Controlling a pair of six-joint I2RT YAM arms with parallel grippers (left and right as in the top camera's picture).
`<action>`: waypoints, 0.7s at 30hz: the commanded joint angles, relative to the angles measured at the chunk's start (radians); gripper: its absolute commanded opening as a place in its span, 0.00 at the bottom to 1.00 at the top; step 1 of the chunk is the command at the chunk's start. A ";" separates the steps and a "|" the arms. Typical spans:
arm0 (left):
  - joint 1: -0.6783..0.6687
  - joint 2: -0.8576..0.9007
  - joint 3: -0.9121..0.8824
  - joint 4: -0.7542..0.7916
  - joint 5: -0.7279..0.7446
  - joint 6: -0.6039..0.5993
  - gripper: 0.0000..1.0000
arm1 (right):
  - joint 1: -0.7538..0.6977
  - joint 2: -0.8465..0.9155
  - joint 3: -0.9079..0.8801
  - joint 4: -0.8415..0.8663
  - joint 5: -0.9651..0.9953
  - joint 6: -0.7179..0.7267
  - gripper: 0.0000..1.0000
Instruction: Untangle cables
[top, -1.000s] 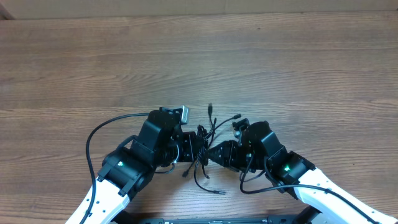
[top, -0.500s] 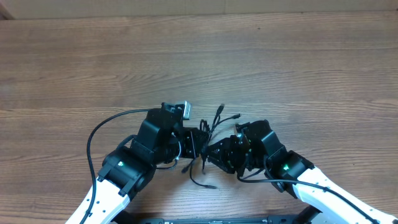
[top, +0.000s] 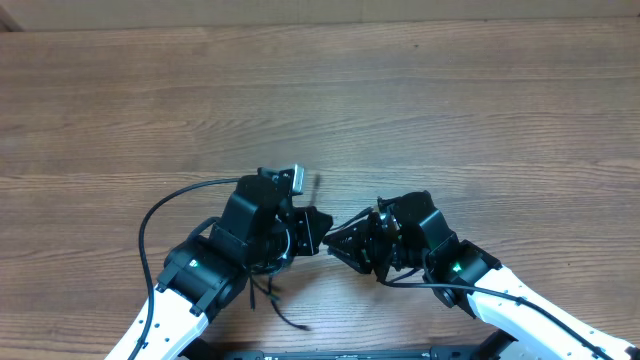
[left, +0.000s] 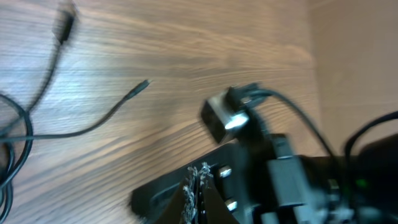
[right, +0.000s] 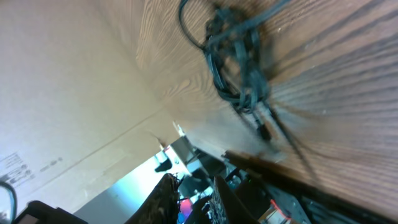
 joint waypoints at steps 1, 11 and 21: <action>-0.001 -0.011 0.019 -0.062 -0.126 -0.016 0.04 | 0.004 0.000 0.016 -0.038 0.070 -0.122 0.19; 0.025 -0.008 0.019 -0.318 -0.625 -0.099 0.98 | 0.004 0.000 0.016 -0.314 0.155 -0.293 0.34; 0.026 0.169 0.019 -0.088 -0.718 0.661 0.68 | 0.004 0.000 0.016 -0.325 0.154 -0.359 0.56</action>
